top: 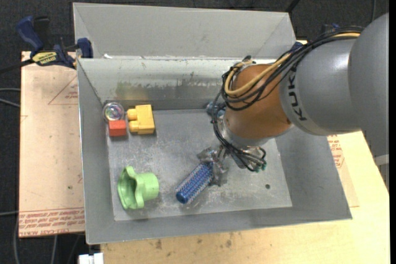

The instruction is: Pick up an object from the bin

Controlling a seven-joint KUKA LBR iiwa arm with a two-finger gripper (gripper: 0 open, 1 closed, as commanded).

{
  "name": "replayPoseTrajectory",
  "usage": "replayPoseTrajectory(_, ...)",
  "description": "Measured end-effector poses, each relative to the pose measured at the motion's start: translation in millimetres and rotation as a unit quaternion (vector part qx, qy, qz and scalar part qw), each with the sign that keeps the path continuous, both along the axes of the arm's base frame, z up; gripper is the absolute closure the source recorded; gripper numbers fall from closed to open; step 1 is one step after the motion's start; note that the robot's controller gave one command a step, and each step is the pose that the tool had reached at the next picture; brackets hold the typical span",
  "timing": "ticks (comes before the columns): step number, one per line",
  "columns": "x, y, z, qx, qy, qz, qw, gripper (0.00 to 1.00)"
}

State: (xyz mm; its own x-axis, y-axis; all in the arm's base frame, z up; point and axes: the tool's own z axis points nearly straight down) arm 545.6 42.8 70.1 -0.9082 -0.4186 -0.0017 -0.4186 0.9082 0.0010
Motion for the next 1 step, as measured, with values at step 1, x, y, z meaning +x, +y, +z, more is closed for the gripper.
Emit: replayPoseTrajectory(1, 62.9, 0.4, 175.6, 0.000, -0.0055, 0.008, 1.0000, 1.00)
